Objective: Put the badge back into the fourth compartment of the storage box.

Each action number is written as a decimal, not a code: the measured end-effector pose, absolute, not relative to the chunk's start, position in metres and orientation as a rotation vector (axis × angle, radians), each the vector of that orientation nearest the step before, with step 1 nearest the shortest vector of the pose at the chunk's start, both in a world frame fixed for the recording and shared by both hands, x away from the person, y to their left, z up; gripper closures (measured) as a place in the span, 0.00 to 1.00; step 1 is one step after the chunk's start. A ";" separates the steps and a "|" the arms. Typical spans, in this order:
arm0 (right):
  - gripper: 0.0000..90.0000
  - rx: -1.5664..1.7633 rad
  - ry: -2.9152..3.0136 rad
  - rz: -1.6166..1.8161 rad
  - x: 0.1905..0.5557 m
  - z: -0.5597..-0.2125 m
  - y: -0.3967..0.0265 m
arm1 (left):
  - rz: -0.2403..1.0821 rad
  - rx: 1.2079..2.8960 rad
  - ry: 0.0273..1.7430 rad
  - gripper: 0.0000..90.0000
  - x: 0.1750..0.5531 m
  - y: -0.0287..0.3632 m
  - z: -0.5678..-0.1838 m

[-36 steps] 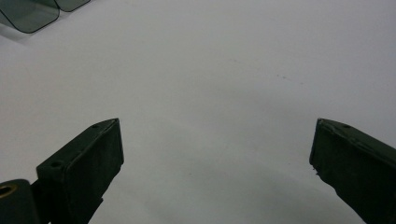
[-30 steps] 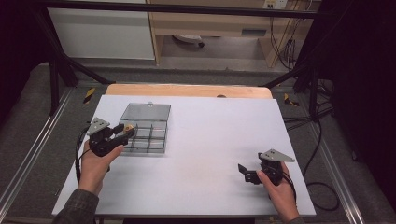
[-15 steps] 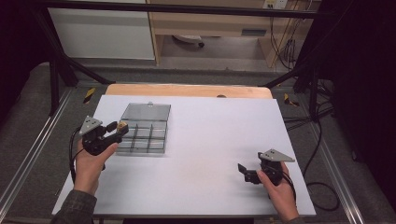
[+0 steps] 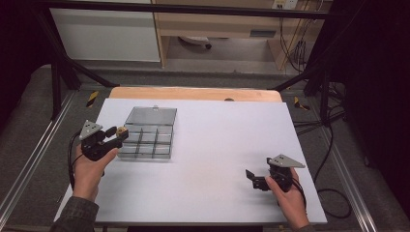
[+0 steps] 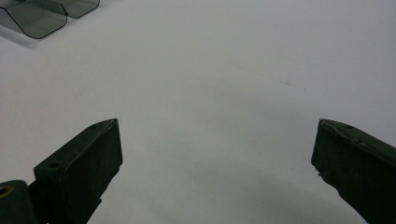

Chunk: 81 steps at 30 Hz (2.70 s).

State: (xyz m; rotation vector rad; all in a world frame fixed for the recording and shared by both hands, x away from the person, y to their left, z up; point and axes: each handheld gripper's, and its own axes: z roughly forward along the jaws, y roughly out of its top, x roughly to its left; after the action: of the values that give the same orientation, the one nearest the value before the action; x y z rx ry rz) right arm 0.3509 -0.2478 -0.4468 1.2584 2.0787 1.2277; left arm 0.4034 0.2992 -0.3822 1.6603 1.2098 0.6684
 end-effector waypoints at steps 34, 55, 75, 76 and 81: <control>0.03 1.244 2.098 1.224 0.351 -0.447 -0.245 | 0.677 1.712 1.252 0.53 0.408 0.305 -0.397; 0.03 1.240 2.105 1.218 0.351 -0.448 -0.244 | 0.662 1.750 1.263 0.53 0.411 0.300 -0.408; 0.03 1.241 2.109 1.215 0.351 -0.448 -0.244 | 0.658 1.779 1.255 0.53 0.414 0.291 -0.416; 0.03 1.240 2.110 1.215 0.351 -0.448 -0.244 | 0.659 1.784 1.255 0.53 0.414 0.291 -0.416; 0.03 1.238 2.111 1.214 0.351 -0.448 -0.243 | 0.658 1.795 1.257 0.53 0.415 0.290 -0.417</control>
State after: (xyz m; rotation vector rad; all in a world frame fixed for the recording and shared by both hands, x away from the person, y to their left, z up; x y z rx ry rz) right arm 0.3510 -0.2434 -0.4481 1.2384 2.1111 1.2144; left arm 0.4151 0.2900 -0.4174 1.7955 1.2572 0.6576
